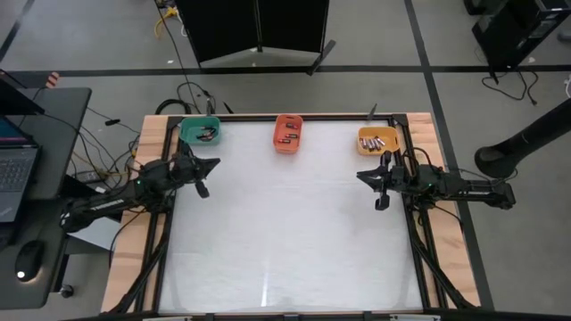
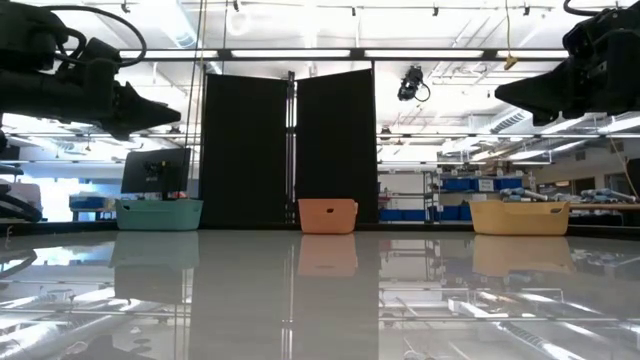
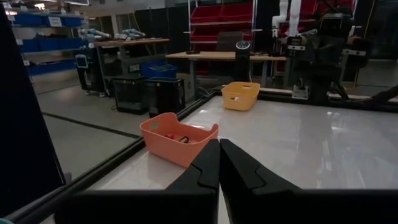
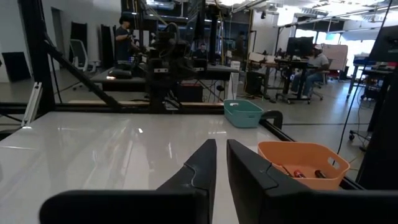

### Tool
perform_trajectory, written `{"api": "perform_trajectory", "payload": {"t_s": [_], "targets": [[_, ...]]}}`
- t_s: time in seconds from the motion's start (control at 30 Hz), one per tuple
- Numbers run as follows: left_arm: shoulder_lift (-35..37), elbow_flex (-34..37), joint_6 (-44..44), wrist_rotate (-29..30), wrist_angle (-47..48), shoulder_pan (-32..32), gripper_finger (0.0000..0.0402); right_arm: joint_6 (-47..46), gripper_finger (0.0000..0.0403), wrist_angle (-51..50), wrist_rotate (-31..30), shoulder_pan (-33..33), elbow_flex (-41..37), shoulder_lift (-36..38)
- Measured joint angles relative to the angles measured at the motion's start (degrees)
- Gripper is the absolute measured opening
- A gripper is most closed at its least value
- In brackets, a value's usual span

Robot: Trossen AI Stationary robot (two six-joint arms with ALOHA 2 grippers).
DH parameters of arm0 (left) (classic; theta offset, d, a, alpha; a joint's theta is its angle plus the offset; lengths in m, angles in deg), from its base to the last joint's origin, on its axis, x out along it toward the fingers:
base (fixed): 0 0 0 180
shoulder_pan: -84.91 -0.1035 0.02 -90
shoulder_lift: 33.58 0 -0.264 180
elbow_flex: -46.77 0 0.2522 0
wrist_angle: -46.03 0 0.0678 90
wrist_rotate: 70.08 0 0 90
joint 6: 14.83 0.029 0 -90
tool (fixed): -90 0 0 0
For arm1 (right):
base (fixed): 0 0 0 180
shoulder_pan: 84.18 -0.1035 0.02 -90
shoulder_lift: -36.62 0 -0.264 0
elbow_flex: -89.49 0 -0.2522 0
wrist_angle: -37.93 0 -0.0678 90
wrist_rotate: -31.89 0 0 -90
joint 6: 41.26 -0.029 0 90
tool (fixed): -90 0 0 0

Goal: Sort batteries
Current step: Return to Home Position

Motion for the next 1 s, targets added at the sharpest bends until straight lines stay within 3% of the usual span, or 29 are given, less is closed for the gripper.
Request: {"api": "perform_trajectory", "payload": {"t_s": [0.2, 0.43, 1.0], "targets": [[0.0, 0.0, -1.2, 0.3, -0.2, 0.0, 0.0015, 0.0, 0.0049, 0.0, -0.1, 0.0, 0.0, 0.0], [0.0, 0.0, -1.3, 0.3, -0.4, 0.0, 0.0015, 0.0, 0.0048, 0.0, -4.6, 0.1, 0.0, 0.0], [0.0, 0.0, -1.3, 0.0, -0.3, 0.0, 0.0015, -0.7, 0.0044, 0.0, -4.6, 0.1, 0.0, 0.0]]}}
